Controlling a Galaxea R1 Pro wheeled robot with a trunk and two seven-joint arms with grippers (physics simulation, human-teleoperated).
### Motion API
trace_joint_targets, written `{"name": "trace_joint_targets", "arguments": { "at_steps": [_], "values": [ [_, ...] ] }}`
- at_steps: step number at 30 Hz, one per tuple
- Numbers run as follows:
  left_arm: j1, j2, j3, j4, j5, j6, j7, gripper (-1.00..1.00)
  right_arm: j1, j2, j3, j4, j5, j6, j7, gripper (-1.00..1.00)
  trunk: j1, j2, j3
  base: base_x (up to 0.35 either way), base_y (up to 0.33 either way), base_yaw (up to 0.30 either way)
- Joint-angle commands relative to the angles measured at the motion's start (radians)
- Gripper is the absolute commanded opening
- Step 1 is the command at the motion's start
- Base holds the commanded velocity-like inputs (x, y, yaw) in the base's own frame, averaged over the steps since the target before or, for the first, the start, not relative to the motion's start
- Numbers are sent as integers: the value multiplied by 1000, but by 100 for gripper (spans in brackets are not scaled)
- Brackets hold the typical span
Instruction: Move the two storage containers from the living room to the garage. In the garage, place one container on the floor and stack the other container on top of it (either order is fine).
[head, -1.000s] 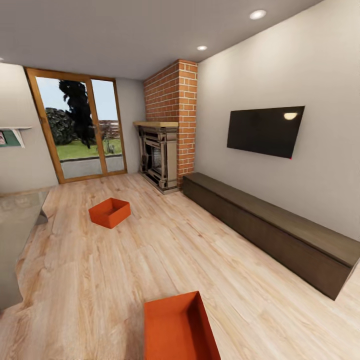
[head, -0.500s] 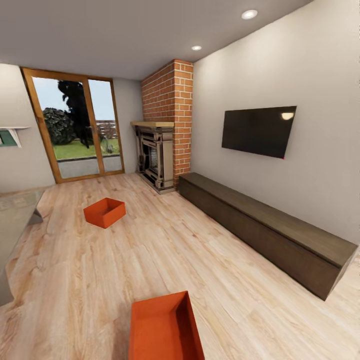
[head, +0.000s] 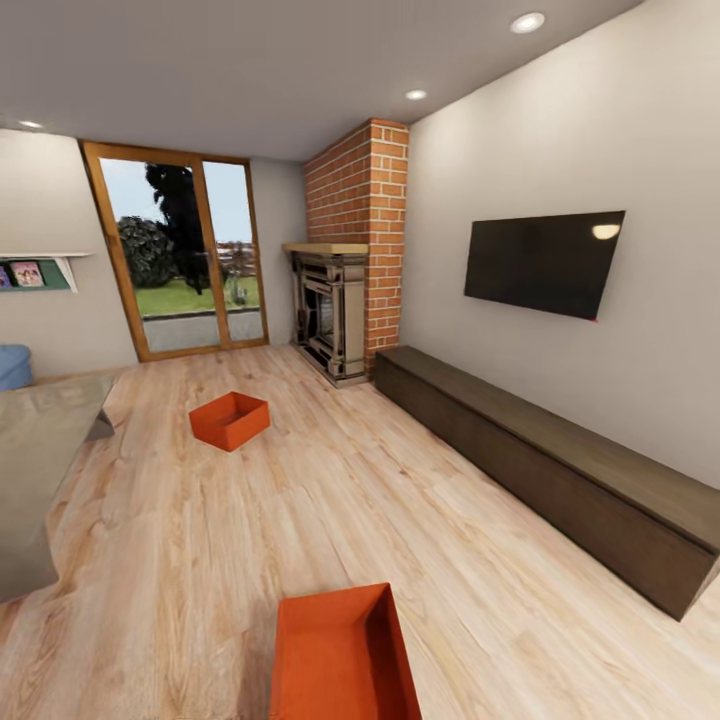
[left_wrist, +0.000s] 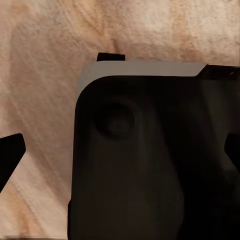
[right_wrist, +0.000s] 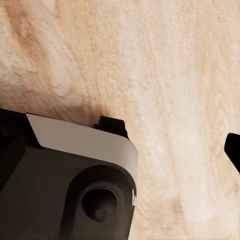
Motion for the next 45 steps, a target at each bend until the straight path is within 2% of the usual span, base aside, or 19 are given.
{"name": "trace_joint_targets", "arguments": {
  "at_steps": [1,13,31,38,45],
  "values": [
    [-1,0,2,1,6,-3,0,100,0,0,9,-1,-9,-2,-4,100,0,-1,-1,0,0,234],
    [-1,0,1,1,6,-3,0,100,0,-1,7,-1,-9,-1,-4,100,0,-1,-1,0,0,222],
    [-1,0,2,1,6,-4,-2,100,0,-1,7,-1,-9,-1,-4,100,0,-1,-1,189,-90,10],
    [-1,0,2,1,6,-4,0,100,0,1,7,-1,-13,0,-4,100,0,-1,-1,31,-19,12],
    [-1,0,2,2,6,-4,0,100,0,-1,7,-1,-10,-2,-4,100,0,-1,-1,1,-1,221]
  ]
}}
